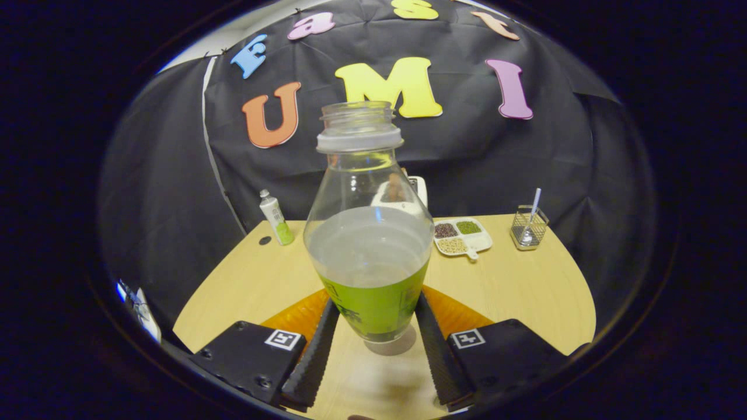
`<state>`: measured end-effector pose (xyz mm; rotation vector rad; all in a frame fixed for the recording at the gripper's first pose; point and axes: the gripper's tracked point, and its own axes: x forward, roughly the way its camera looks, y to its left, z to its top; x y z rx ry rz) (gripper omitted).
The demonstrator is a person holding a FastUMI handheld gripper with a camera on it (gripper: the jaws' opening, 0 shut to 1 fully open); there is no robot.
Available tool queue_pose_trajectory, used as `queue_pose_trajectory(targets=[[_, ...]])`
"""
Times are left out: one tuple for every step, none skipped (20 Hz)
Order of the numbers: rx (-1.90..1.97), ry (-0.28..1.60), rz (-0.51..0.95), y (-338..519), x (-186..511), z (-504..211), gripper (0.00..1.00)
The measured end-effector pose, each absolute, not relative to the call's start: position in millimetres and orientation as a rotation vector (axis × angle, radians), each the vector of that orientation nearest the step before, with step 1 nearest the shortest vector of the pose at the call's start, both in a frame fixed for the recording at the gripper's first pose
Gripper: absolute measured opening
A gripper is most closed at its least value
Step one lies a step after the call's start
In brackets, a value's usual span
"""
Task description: Take the bottle from table, then pour the juice into the cup, finally place the bottle on the coaster
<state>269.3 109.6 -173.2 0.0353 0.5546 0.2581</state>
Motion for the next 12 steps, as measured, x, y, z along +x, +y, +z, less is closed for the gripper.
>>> queue_pose_trajectory(targets=[[0.019, 0.561, 0.254, 112, 275, -184, 0.79], [0.004, 0.568, 0.254, 114, 280, -195, 0.79], [-0.003, 0.578, 0.259, 117, 281, -207, 0.79], [-0.002, 0.584, 0.263, 120, 284, -218, 0.79], [-0.001, 0.589, 0.263, 124, 289, -230, 0.79], [0.001, 0.592, 0.264, 127, 294, -241, 0.79], [-0.005, 0.602, 0.259, 128, 299, -254, 0.79], [-0.013, 0.627, 0.257, 128, 301, -267, 0.79], [-0.007, 0.639, 0.258, 131, 303, -276, 0.79], [-0.008, 0.643, 0.249, 130, 307, -282, 0.79], [-0.006, 0.642, 0.241, 129, 309, -286, 0.79], [-0.004, 0.640, 0.234, 128, 312, -289, 0.80]])
